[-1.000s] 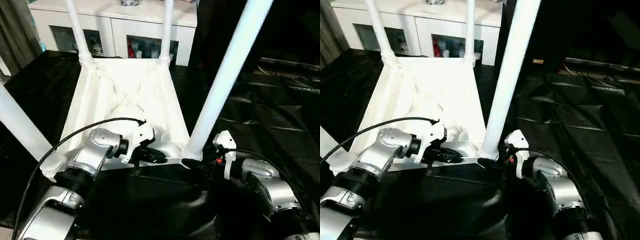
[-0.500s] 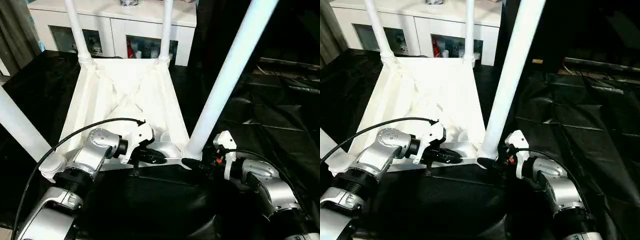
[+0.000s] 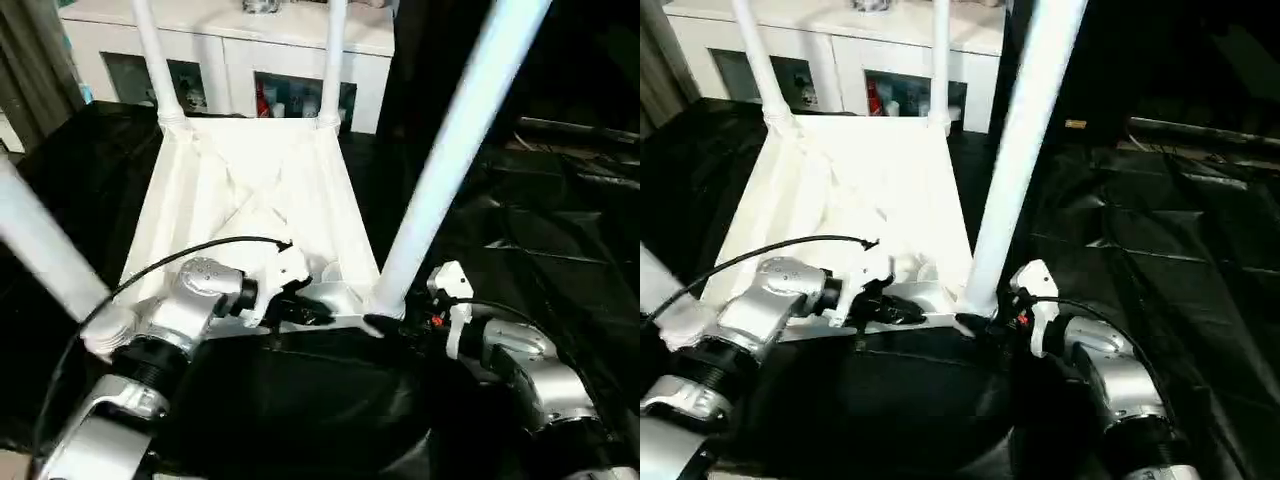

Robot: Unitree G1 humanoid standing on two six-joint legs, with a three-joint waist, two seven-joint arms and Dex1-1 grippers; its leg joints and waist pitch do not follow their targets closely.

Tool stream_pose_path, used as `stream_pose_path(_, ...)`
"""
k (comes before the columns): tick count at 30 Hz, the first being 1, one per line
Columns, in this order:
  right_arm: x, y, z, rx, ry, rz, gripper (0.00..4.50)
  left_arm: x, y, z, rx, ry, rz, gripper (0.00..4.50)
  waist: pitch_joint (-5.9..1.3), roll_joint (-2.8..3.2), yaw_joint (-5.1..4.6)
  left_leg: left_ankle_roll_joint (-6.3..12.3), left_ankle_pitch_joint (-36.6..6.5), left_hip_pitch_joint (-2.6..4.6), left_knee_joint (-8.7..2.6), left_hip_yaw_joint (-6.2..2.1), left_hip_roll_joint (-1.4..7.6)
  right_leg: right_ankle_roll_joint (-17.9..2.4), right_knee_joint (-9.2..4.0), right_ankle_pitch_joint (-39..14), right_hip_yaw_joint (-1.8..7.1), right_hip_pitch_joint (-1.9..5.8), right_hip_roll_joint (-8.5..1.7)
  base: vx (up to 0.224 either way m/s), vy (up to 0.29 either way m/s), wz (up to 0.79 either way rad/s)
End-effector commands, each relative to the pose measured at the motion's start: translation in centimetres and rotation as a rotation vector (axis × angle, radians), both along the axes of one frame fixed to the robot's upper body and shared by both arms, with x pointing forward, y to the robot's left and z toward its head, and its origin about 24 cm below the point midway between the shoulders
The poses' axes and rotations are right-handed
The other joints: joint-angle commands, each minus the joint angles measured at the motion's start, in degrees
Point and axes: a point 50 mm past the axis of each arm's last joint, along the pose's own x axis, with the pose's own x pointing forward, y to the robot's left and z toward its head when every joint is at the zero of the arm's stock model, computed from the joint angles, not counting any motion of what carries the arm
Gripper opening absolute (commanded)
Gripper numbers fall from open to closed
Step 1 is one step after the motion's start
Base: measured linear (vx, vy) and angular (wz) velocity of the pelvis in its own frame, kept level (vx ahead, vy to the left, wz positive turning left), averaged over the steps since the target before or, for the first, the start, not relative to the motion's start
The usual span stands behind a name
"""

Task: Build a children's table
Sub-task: Rotate leg to tighten

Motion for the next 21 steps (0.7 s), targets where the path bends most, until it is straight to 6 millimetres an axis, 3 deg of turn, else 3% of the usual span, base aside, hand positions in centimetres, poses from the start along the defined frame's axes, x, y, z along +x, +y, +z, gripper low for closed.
stream_pose_path(1, 0.9, 0.9, 0.2, -0.043, -0.050, -0.087, 3.15, -0.2, -1.6, -1.7, 0.010, 0.027, 0.086, 0.00, -2.16, -0.58, -0.07, 1.43, -15.66, 0.71, -3.82, -0.79, 2.12, -12.18, -4.28, -16.29, 1.72, 2.01, -2.87, 0.000, 0.000, 0.00)
stream_pose_path(3, 1.5, 1.5, -0.7, -0.065, -0.040, -0.256, 3.14, 0.3, -3.6, -2.0, 0.017, 0.000, 0.171, 0.00, -1.91, -0.30, -0.07, -0.16, -19.33, 1.28, -4.00, -0.97, 2.11, -9.61, -5.14, -24.37, 1.81, 1.39, -3.02, -0.027, -0.004, 0.01)
stream_pose_path(4, 1.5, 1.8, -0.8, -0.065, -0.030, -0.288, 3.12, 0.4, -4.3, -2.0, 0.014, -0.006, 0.189, 0.00, -1.73, -0.49, -0.21, -1.35, -22.27, 1.55, -4.09, -1.35, 1.85, -6.91, -5.91, -31.49, 1.50, 1.20, -3.04, -0.064, -0.003, 0.00)
stream_pose_path(5, 1.6, 2.2, -0.9, -0.057, -0.026, -0.309, 3.12, 0.4, -5.0, -2.0, 0.010, -0.012, 0.201, 0.00, -1.75, -0.25, -0.19, -1.49, -22.67, 1.51, -4.18, -1.56, 1.89, -6.16, -6.02, -32.71, 1.49, 1.25, -3.17, -0.064, -0.003, 0.00)
stream_pose_path(7, 1.5, 3.3, -0.9, -0.039, -0.020, -0.323, 3.02, 0.3, -6.4, -2.0, 0.002, -0.019, 0.204, 0.00, -1.84, -0.35, -0.56, -1.37, -23.70, 1.26, -4.46, -1.90, 1.89, -4.36, -6.48, -34.07, 1.25, 1.32, -3.11, -0.029, 0.005, -0.02)
stream_pose_path(11, 1.2, 5.1, -1.0, -0.054, -0.042, -0.279, 3.02, -0.2, -8.2, -2.0, 0.002, -0.037, 0.156, 0.00, -1.93, -0.04, -0.60, -0.68, -24.29, 1.42, -4.66, -1.78, 1.86, -4.97, -6.65, -30.63, 1.23, 1.17, -2.82, 0.000, 0.000, 0.00)
stream_pose_path(15, 1.1, 5.7, -0.9, -0.061, -0.072, -0.260, 3.02, -0.4, -8.4, -2.2, 0.014, -0.044, 0.141, 0.00, -1.83, 0.21, -0.75, -0.55, -26.36, 1.58, -4.74, -1.90, 1.82, -5.08, -6.88, -31.58, 1.24, 1.03, -2.87, 0.000, 0.000, 0.00)
stream_pose_path(19, 1.2, 4.9, -0.4, 0.003, -0.067, -0.271, 3.25, -0.4, -7.7, -2.3, 0.021, -0.034, 0.127, 0.00, -1.82, 0.21, -0.75, -0.24, -26.81, 1.59, -4.80, -1.85, 1.89, -5.45, -6.93, -30.60, 1.35, 0.89, -2.87, 0.000, 0.000, 0.00)
stream_pose_path(21, 1.3, 4.5, 0.0, 0.028, -0.067, -0.260, 3.57, -0.5, -7.3, -2.5, 0.031, -0.019, 0.106, 0.00, -1.84, 0.02, -0.69, -0.04, -26.52, 1.50, -4.84, -1.87, 1.90, -5.50, -6.86, -30.54, 1.34, 1.00, -2.93, 0.000, 0.000, 0.00)
